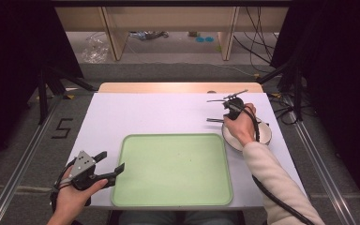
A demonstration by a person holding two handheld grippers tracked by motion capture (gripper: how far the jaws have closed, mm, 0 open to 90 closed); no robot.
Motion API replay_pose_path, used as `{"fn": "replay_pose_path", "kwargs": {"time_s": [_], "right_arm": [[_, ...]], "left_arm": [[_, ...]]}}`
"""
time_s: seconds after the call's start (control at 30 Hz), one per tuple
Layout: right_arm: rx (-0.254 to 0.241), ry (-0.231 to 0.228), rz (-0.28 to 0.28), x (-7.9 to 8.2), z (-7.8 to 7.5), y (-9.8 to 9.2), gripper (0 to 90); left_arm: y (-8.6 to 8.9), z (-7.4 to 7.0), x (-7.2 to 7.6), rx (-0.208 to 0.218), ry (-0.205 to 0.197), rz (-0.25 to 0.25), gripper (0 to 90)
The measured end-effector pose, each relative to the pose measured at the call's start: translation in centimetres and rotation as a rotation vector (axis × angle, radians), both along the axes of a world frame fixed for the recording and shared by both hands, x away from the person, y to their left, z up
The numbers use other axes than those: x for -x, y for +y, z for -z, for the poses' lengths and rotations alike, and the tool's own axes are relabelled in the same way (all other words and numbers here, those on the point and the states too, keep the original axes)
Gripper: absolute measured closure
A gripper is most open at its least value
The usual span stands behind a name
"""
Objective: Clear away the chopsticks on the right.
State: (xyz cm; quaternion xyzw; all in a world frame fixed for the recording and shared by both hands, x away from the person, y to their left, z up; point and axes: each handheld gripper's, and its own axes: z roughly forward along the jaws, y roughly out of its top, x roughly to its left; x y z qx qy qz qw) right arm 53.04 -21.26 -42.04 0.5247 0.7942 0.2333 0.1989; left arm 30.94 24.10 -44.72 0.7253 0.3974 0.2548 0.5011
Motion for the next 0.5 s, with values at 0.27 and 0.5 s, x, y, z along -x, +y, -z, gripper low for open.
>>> {"fn": "replay_pose_path", "kwargs": {"time_s": [0.27, 0.5], "right_arm": [[0.014, 0.04, 0.017, -1.1, 0.7, 0.2, 90.0], [0.033, 0.065, 0.027, -1.6, 1.1, 0.4, 90.0]], "left_arm": [[0.0, 0.0, 0.0, 0.006, 0.007, -0.003, 20.3], [-0.1, 0.1, 0.0, 0.009, 0.009, 0.0, 20.3]]}}
